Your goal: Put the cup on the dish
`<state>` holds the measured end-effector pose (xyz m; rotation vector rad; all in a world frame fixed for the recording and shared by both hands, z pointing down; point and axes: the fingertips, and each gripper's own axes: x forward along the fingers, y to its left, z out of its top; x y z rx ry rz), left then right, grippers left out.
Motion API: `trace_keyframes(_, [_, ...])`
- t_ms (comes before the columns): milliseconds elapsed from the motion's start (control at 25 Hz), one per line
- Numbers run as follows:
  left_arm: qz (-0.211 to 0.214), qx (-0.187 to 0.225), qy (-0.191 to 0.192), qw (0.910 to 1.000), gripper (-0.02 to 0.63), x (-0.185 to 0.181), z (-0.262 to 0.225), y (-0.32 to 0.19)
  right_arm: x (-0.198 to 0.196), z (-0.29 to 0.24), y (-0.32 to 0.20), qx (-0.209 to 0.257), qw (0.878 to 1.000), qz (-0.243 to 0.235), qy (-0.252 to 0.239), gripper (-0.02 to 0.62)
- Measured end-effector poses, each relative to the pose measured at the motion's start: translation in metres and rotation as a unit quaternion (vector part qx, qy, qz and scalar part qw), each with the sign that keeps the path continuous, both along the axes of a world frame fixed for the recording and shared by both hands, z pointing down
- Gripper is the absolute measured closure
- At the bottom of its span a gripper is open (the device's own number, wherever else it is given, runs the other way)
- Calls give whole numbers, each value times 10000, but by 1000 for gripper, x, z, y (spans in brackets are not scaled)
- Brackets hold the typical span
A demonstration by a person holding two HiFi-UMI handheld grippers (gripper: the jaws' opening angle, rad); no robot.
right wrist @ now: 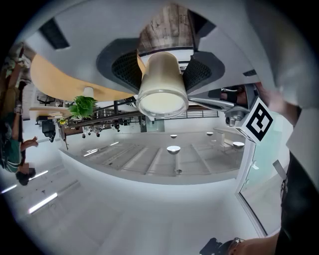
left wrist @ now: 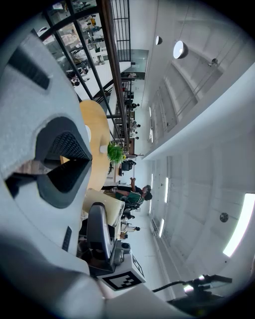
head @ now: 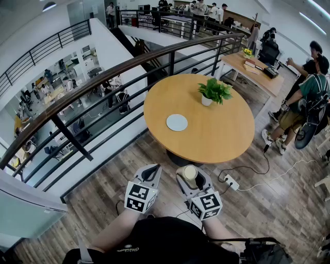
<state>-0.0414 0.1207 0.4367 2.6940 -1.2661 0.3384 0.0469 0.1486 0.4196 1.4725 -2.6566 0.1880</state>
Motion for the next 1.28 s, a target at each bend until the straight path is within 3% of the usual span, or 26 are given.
trace_keyframes(760, [12,-21,-92,10000,607,13,-1,-4,8,-4,-3,-68,9998,-104,-129,341])
trace_keyframes(1280, [70,-97,-229,9997,607,77,8,-2,69,5,0,-54,9997,-91,-198,341])
